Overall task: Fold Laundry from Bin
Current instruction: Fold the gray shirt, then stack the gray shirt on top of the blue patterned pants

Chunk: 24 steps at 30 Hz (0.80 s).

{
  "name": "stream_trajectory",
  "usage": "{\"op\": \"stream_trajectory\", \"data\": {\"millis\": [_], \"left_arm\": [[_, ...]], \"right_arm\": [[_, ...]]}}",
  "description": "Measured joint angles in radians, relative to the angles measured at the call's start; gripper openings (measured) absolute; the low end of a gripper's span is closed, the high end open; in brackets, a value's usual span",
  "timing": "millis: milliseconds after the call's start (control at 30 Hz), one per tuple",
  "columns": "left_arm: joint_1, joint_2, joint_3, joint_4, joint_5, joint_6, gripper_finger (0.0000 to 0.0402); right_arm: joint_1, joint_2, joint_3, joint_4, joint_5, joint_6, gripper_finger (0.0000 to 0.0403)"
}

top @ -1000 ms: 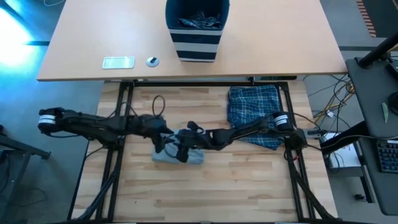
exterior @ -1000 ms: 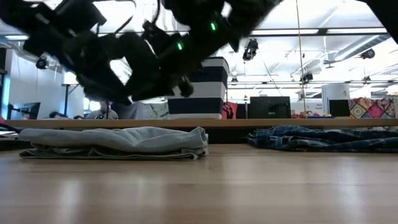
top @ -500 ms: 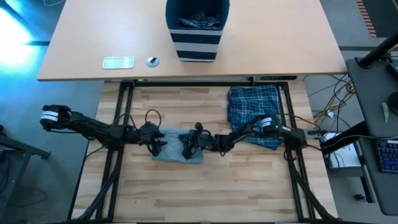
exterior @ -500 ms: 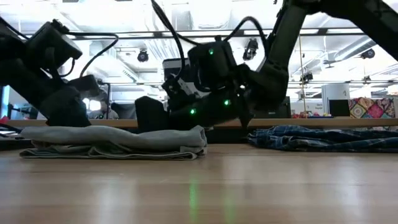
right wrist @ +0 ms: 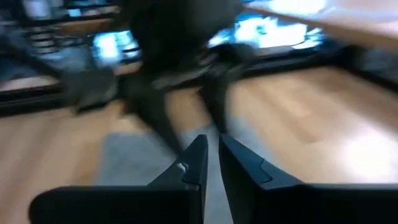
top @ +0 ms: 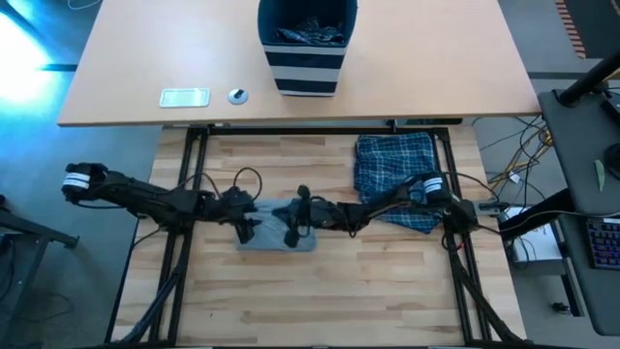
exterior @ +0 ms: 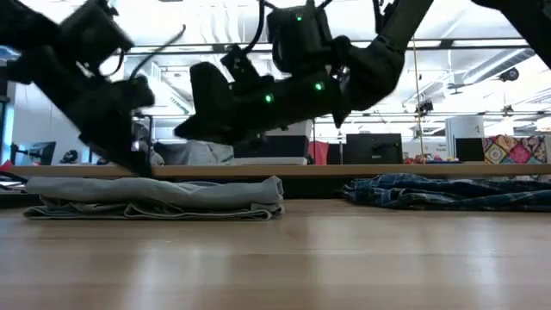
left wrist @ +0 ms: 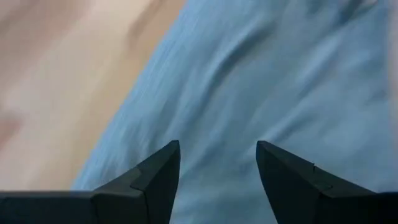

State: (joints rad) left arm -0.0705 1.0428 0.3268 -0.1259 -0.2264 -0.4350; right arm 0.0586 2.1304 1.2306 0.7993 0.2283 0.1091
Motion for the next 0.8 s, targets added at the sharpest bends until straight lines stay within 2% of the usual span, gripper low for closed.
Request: {"op": "stream_trajectory", "data": {"millis": [133, 233, 433, 533, 633, 800], "left_arm": [[-0.054, 0.010, -0.013, 0.091, -0.043, 0.007, 0.0196], [-0.067, 0.034, -0.059, 0.103, -0.125, -0.014, 0.0196], [-0.067, 0.086, -0.143, 0.158, -0.127, -0.073, 0.0196], [-0.075, 0.100, -0.148, 0.158, -0.119, -0.105, 0.0196], [-0.085, 0.092, -0.119, 0.124, -0.095, -0.110, 0.0196], [-0.086, 0.054, -0.005, -0.010, -0.047, -0.078, 0.0196]], "right_arm": [[0.030, 0.061, 0.001, 0.028, -0.099, 0.011, 0.0044], [0.042, 0.111, 0.011, 0.058, -0.106, 0.014, 0.0042], [0.043, 0.157, 0.006, -0.009, -0.106, 0.010, 0.0034], [0.037, 0.127, 0.004, -0.096, -0.109, -0.014, 0.0034], [0.032, 0.054, -0.005, -0.206, -0.162, -0.049, 0.0034], [0.033, -0.140, -0.009, -0.456, -0.188, -0.051, 0.0042]]}}
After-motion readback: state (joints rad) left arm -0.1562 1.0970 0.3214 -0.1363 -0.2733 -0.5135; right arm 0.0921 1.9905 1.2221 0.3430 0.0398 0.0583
